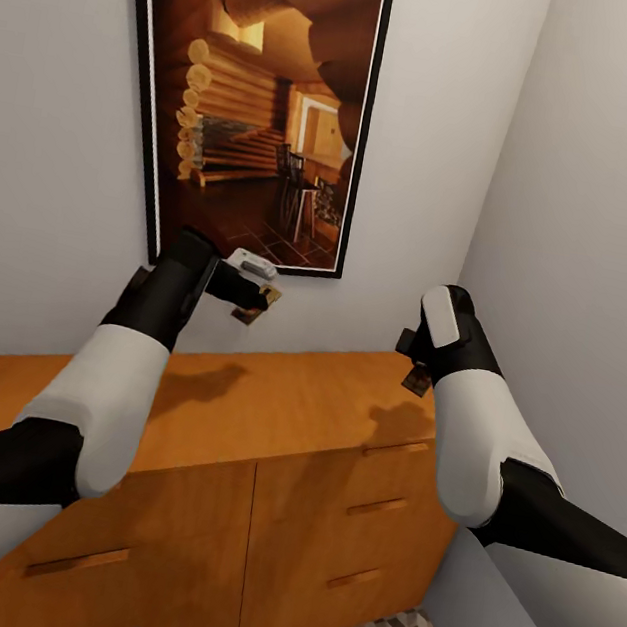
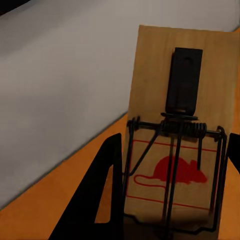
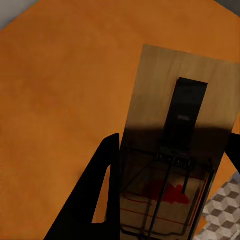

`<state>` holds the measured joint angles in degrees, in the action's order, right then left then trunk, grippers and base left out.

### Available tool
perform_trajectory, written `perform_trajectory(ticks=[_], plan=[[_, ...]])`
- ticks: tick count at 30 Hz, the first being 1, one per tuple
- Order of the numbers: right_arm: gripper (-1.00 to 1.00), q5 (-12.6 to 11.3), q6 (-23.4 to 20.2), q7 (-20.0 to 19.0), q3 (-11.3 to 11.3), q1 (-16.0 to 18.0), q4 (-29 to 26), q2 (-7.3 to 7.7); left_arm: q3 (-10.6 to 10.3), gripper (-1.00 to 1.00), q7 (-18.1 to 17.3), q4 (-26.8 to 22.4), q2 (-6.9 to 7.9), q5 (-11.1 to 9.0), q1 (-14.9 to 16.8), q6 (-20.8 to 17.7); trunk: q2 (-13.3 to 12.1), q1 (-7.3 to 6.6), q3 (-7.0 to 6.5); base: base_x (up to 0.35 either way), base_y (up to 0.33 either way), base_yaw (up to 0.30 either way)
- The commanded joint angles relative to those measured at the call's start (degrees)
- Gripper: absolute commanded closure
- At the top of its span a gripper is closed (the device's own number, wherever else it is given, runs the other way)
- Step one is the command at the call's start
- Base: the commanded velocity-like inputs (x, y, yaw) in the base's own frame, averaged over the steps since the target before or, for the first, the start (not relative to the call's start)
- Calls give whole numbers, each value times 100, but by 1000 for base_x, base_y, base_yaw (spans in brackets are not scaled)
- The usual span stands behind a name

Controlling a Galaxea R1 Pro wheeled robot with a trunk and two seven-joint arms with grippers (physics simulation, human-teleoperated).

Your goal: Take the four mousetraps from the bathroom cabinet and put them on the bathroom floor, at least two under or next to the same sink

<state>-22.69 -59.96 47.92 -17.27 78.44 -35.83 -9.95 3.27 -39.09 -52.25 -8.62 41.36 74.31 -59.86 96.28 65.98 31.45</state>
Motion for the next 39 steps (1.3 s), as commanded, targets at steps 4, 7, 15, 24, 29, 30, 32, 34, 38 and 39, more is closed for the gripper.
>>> perform_trajectory(ticks=[4, 7, 15, 24, 29, 30, 32, 34, 38, 39], plan=[[100, -69, -4, 44, -20, 5, -3, -5, 134, 100, -47, -55, -4, 131, 5, -14, 3, 0, 7, 0, 0, 0], [100, -69, -4, 43, -19, 5, 2, -5, 329, 100, -47, -79, 1, 186, 5, -14, 3, 0, 7, 0, 0, 0], [100, -64, -4, 42, -20, 5, 6, -5, 910, 100, -46, -284, 12, 610, 5, -14, 3, 0, 7, -19, 0, 0], [100, -69, -4, 42, -14, 0, 6, -5, 968, 100, -46, -688, -56, 1344, 5, -14, 3, 0, 7, -286, 0, 0], [100, -69, -4, 38, 149, 4, 6, -5, 973, 100, -52, -671, -133, 1395, 5, -14, 3, 0, 7, -340, 0, 0], [100, -69, -4, 32, 175, 4, 6, -5, 973, 100, -53, -666, -137, 1393, 5, -14, 3, 0, 7, -343, -5, 0], [100, -69, -4, 7, 225, 5, 6, -5, 974, 100, -57, -646, -137, 1376, 5, -14, 3, 0, 7, -344, -31, 0], [100, -69, -4, -10, 250, 5, 6, -5, 974, 100, -61, -612, -137, 1361, 5, -14, 3, 0, 7, -344, -52, 0], [100, -66, -4, -23, 276, 5, 6, -5, 976, 100, -63, -560, -137, 1345, 5, -14, 3, 0, 7, -344, -52, 0], [100, -65, -4, -24, 278, 5, 6, -5, 977, 100, -63, -556, -137, 1344, 5, -14, 3, 0, 7, -344, -27, 0]])
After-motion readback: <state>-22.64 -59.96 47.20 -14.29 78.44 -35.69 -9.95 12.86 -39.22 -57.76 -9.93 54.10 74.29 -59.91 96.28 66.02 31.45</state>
